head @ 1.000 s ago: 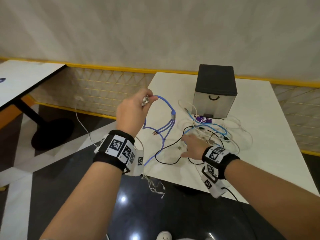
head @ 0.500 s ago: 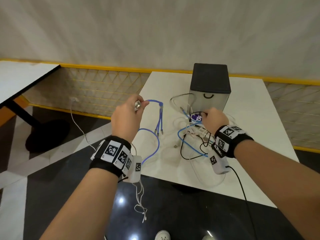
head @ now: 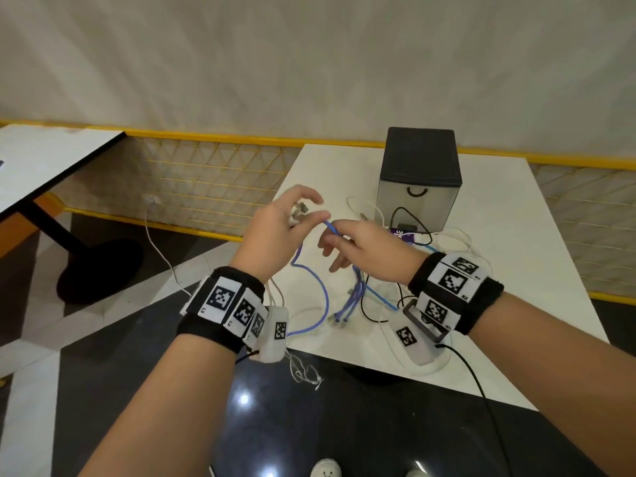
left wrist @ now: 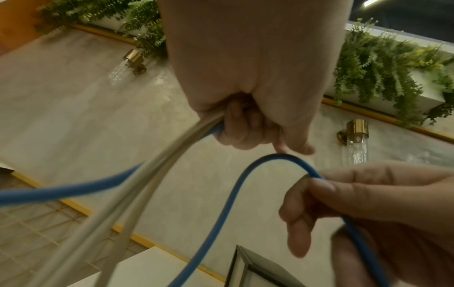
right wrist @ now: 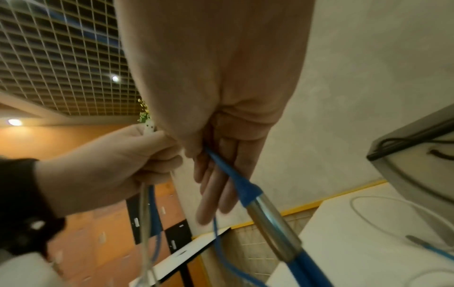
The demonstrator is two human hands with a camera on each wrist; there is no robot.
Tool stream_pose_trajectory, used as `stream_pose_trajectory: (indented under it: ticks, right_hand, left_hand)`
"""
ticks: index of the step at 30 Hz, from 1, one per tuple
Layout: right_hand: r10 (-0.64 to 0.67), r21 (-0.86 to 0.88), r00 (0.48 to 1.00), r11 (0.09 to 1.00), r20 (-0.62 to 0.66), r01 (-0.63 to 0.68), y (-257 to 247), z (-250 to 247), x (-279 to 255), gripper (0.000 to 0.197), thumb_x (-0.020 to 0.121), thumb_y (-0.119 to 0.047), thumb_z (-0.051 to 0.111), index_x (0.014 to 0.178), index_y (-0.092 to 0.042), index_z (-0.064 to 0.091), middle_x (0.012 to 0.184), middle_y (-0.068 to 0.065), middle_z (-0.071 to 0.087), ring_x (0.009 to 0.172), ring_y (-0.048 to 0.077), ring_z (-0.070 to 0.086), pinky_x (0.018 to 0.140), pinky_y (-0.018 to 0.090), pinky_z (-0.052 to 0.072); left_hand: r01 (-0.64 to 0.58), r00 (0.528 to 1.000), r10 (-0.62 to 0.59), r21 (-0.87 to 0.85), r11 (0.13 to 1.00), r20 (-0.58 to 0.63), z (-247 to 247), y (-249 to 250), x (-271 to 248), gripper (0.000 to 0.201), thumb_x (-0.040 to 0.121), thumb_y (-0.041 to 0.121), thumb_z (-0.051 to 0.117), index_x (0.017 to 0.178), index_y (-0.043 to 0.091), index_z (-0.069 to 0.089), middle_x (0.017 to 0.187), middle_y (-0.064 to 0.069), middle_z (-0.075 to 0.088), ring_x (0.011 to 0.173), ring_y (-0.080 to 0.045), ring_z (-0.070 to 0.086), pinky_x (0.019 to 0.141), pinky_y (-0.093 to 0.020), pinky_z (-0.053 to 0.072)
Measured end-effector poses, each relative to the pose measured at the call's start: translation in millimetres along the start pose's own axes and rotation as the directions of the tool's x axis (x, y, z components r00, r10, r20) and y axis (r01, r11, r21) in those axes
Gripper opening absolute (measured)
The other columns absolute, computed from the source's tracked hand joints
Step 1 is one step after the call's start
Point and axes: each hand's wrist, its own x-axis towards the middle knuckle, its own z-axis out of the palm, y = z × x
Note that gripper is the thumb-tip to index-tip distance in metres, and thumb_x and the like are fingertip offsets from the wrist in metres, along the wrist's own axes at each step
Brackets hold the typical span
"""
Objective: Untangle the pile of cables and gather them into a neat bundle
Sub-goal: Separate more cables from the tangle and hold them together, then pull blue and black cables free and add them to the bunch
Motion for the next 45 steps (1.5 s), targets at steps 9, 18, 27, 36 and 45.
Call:
stream_pose_trajectory:
  ticks: [9, 18, 27, 36, 45]
  right_hand:
    - [-0.003, -0.262, 0.819, 0.947, 0.573, 0.186, -19, 38, -32, 0.031, 0.096, -0.033, 0.053, 0.092, -0.008, 0.072, 0.066, -0.011, 0.059, 0.056, -0.001, 0.051, 0.059, 0.009, 0.037]
    - [-0.08, -0.048, 0.986, 0.995, 0.148, 0.088, -20, 40, -19, 0.063, 0.087, -0.034, 0.066, 0.14, -0.02, 0.034, 0.127, 0.001, 0.045, 0.109, 0.009, 0.052, 0.08, 0.002, 0.042]
    - [-0.054, -0.033, 0.984, 0.998, 0.17, 0.06, 12, 85, -31, 0.022, 0.104, -0.023, 0.03, 0.105, -0.008, 0.046, 0.093, 0.0, 0.062, 0.083, 0.013, 0.059, 0.08, 0.02, 0.045]
    - [0.137, -0.142, 0.988, 0.982, 0.065, -0.127, 75, 51, -34, 0.023, 0.098, -0.022, 0.048, 0.117, -0.012, 0.058, 0.115, 0.004, 0.063, 0.102, 0.017, 0.06, 0.088, 0.02, 0.047]
    - [0.293, -0.424, 0.955, 0.86, -0.044, -0.283, 135, 43, 10, 0.024, 0.093, -0.007, 0.045, 0.106, -0.008, 0.065, 0.113, 0.01, 0.064, 0.107, 0.025, 0.058, 0.089, 0.029, 0.043]
  left_hand:
    - [-0.064, 0.984, 0.009, -0.302, 0.951, -0.179, -17, 22, -2, 0.019, 0.09, 0.012, 0.068, 0.108, 0.014, 0.064, 0.075, 0.026, 0.055, 0.064, 0.008, 0.047, 0.064, -0.009, 0.034]
    - [-0.109, 0.994, 0.092, -0.44, 0.891, -0.06, -14, 43, -12, 0.007, 0.099, 0.014, 0.055, 0.102, 0.012, 0.061, 0.056, 0.026, 0.054, 0.047, 0.007, 0.045, 0.05, -0.008, 0.031]
    - [-0.054, 0.998, 0.068, -0.469, 0.882, 0.013, 1, 33, -20, 0.012, 0.101, 0.026, 0.052, 0.099, 0.016, 0.059, 0.054, 0.022, 0.049, 0.045, 0.004, 0.041, 0.049, -0.013, 0.029]
    - [0.161, 0.986, -0.154, -0.603, 0.782, 0.063, 19, 18, -10, 0.035, 0.106, 0.032, 0.038, 0.074, 0.019, 0.038, 0.066, -0.002, 0.031, 0.046, -0.01, 0.019, 0.04, -0.021, 0.014]
    - [0.27, 0.93, -0.366, -0.615, 0.741, -0.033, 52, -12, 7, 0.017, 0.092, 0.031, 0.067, 0.08, 0.024, 0.057, 0.052, 0.012, 0.035, 0.043, -0.008, 0.026, 0.04, -0.019, 0.024]
